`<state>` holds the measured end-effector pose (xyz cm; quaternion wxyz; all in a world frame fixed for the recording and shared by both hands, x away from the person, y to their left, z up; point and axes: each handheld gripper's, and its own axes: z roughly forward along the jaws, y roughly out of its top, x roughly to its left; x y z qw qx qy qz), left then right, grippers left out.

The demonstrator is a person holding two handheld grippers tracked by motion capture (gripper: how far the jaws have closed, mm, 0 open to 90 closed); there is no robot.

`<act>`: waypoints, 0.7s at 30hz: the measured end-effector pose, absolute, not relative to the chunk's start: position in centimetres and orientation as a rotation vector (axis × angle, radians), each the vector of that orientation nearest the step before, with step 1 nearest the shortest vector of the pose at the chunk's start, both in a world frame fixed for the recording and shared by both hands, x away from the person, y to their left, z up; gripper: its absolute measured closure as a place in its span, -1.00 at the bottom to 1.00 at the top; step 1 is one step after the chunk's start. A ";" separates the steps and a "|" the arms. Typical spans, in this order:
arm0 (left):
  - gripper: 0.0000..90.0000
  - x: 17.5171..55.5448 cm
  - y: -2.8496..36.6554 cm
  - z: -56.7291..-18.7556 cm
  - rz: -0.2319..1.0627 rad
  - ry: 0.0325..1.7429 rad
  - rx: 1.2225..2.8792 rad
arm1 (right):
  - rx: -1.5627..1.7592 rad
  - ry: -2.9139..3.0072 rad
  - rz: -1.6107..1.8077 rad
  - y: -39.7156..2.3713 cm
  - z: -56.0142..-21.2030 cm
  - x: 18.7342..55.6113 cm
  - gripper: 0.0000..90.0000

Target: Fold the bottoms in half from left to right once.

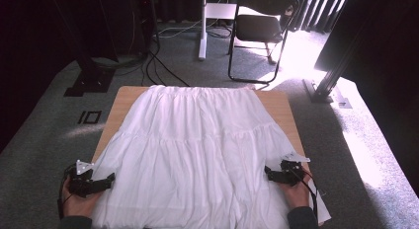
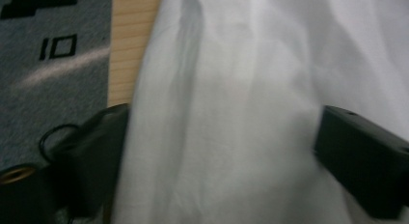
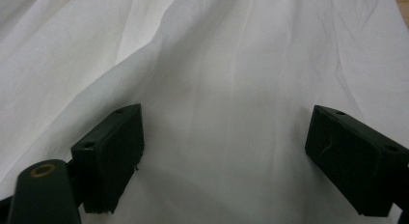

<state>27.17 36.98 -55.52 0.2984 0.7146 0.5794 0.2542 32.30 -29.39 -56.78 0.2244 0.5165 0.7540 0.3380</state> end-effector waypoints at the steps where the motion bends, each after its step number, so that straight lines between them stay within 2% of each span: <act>1: -0.41 26.9 37.0 -55.2 0.665 1.512 1.908 | 1.425 2.080 0.933 -29.4 -56.8 32.3 -0.71; 2: 0.28 26.8 37.1 -55.0 0.650 1.499 1.918 | 1.426 2.080 0.933 -29.4 -56.8 32.3 -0.71; 4: 0.64 26.9 37.2 -54.9 0.645 1.501 1.930 | 1.425 2.080 0.933 -29.4 -56.8 32.3 -0.71; 6: 0.86 26.9 37.0 -54.7 0.687 1.510 1.965 | 1.426 2.080 0.933 -29.4 -56.8 32.3 -0.71; 7: 0.92 26.9 37.0 -54.7 0.687 1.510 1.965 | 1.426 2.080 0.933 -29.4 -56.8 32.3 -0.71; 8: 0.93 27.0 36.8 -54.5 0.752 1.521 2.010 | 1.425 2.080 0.933 -29.4 -56.8 32.3 -0.71; 10: 0.95 27.1 37.0 -54.4 0.792 1.527 2.047 | 1.427 2.076 0.934 -29.4 -56.8 32.2 -0.68; 14: 0.96 27.1 38.8 -53.8 0.852 1.562 2.021 | 1.426 2.069 0.946 -29.9 -56.8 31.9 -0.58; 21: 0.96 27.2 41.8 -52.4 0.931 1.618 1.966 | 1.427 2.064 0.947 -30.1 -56.8 31.8 -0.55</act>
